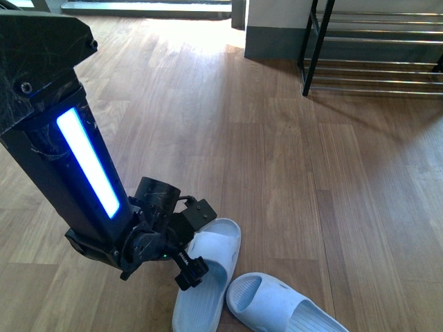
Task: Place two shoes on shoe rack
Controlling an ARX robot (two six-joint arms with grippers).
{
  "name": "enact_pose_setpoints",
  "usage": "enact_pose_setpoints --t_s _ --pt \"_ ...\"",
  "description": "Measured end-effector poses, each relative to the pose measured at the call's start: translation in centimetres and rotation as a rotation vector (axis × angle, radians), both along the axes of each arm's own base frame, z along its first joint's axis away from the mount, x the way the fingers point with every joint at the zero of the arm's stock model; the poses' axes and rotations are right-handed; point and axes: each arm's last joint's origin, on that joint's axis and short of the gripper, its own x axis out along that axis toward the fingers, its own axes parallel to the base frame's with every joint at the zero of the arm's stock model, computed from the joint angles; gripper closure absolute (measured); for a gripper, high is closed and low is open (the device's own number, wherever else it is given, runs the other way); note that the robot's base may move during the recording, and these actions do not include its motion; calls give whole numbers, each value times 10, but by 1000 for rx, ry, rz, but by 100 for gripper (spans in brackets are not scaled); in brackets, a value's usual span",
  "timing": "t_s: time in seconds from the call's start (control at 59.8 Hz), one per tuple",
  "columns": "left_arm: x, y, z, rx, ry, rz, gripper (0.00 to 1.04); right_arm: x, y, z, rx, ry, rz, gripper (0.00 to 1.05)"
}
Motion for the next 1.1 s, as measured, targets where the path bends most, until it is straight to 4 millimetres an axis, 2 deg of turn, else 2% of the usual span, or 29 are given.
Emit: enact_pose_setpoints --t_s 0.217,0.385,0.502,0.552,0.669,0.769,0.836,0.87,0.953,1.037,1.104 --pt "-3 4 -9 -9 19 4 53 0 0 0 0 0 0 9" --pt "-1 3 -9 -10 15 19 77 0 0 0 0 0 0 9" --pt "2 11 -6 13 3 61 98 0 0 0 0 0 0 9" --pt "4 14 -2 26 -7 77 103 0 0 0 0 0 0 9" --pt "6 29 15 61 -20 164 103 0 0 0 0 0 0 9" --pt "9 51 46 56 -33 299 103 0 0 0 0 0 0 9" --pt "15 69 82 15 -88 424 103 0 0 0 0 0 0 9" --pt "16 74 94 5 -109 453 103 0 0 0 0 0 0 9" --pt "18 91 146 -60 -196 585 103 0 0 0 0 0 0 9" --pt "10 103 189 -103 -284 671 103 0 0 0 0 0 0 9" --pt "-7 113 226 -128 -349 744 103 0 0 0 0 0 0 9"
